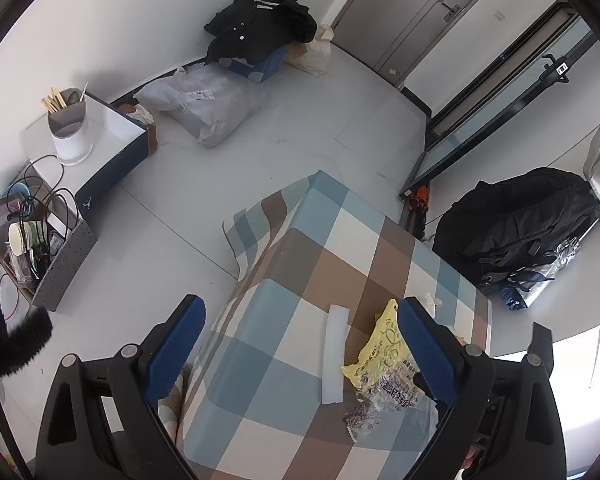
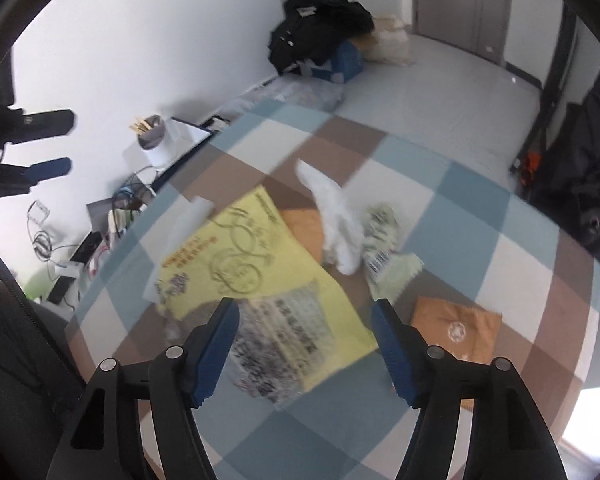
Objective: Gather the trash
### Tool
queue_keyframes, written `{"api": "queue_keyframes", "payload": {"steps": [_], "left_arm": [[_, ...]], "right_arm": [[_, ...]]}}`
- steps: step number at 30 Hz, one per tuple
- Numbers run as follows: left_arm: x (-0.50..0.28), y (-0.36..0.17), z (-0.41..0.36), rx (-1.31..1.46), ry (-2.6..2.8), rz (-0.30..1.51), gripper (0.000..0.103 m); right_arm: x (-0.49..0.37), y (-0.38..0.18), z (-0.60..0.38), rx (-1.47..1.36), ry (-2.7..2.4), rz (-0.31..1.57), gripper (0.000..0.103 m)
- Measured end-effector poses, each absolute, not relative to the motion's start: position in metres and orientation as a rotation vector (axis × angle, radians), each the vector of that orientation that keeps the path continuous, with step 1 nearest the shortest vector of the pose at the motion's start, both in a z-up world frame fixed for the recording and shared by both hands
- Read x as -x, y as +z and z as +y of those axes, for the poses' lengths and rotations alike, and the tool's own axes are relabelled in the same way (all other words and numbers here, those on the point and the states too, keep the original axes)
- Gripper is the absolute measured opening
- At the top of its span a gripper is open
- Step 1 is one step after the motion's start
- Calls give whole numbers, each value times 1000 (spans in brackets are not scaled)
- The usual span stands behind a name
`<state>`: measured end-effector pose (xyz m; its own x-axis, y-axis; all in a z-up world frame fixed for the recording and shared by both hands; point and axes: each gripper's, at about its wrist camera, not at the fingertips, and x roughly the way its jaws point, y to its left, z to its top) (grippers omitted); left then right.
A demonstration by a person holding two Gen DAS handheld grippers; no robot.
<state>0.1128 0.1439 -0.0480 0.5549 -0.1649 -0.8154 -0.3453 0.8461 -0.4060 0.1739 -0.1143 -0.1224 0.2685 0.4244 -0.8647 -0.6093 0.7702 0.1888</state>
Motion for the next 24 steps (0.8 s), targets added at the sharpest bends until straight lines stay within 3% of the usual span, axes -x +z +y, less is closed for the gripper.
{"api": "queue_keyframes", "payload": {"steps": [8,11,13,15,19,24], "left_arm": [[-115,-51,146,579,125,1003,95],[-116,-53,146,582,128,1010,95],[-116,-54,146,581,130,1014,95],[-116,-54,146,582,130,1013,95],[-117,-54,145,576,128,1017,95],[-117,-56,145,571,130,1023,95]], "right_arm": [[-180,-136,-117,161,721,1150,68],[-172,-134,-111,247,723,1138,48],[-166,-134,-107,307,728,1125,24],[-160,-134,-105,367,717,1110,11],[-150,-135,-102,416,742,1102,4],[-143,-126,-115,360,764,1105,2]]}}
